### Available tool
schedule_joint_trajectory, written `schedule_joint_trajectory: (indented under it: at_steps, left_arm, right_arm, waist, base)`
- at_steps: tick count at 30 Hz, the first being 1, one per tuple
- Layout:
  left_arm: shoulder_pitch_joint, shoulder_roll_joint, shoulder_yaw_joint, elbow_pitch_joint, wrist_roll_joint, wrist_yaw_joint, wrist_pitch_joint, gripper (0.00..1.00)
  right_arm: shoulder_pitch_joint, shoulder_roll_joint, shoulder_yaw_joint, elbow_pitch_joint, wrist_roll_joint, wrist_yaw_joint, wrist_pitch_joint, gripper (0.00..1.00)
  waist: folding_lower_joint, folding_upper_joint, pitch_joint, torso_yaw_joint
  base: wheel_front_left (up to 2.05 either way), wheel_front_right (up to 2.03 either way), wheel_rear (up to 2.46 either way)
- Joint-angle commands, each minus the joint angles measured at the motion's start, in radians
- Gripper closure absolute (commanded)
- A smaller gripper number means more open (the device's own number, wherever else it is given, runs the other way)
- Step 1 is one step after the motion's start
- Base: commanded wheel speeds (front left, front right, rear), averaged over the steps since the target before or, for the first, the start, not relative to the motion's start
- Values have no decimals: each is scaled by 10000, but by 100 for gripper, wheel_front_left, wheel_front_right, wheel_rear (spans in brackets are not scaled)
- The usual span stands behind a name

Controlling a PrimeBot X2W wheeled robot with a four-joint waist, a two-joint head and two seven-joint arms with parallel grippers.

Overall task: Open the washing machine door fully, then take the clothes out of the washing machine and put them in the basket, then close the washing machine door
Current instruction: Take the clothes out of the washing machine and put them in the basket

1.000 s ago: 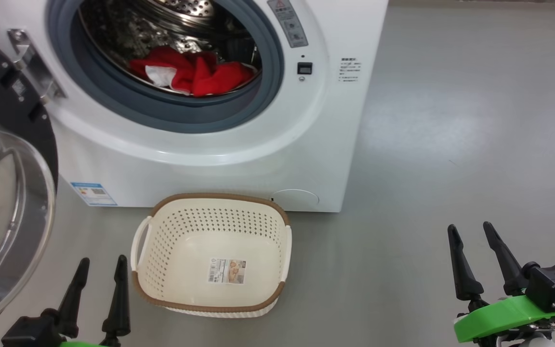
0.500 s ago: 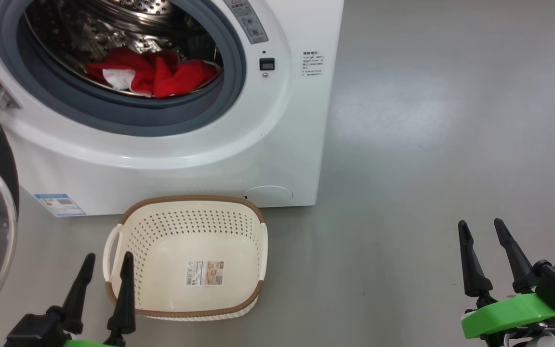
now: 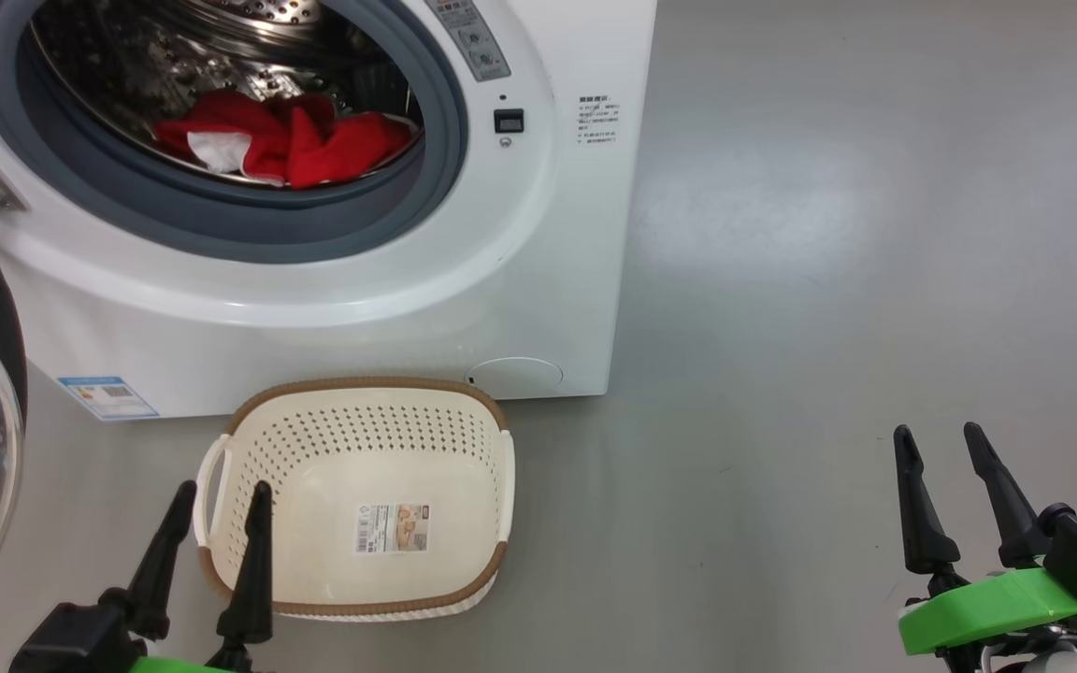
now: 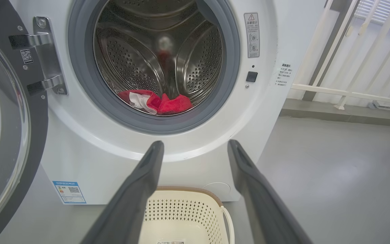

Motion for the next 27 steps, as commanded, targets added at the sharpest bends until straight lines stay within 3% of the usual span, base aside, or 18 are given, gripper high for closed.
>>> schedule_joint_trajectory:
  at_steps: [1, 19, 27]
  left_arm:
    - [-73, 244, 251, -342, 11, -55, -49, 0]
    - [-167, 298, 206, -516, -175, -56, -49, 0]
    - [-252, 408, 143, -553, -299, -56, -49, 0]
  right_arm:
    - [-149, -60, 173, -279, -28, 65, -65, 0]
    - [-232, -59, 229, -298, -7, 65, -65, 0]
    - [-304, -59, 254, -292, 15, 65, -65, 0]
  waist:
    - [0, -1, 0, 5]
    - [0, -1, 99, 17]
    - [0, -1, 185, 25]
  base:
    - [0, 0, 0]
    - [1, -1, 1]
    - [84, -90, 6]
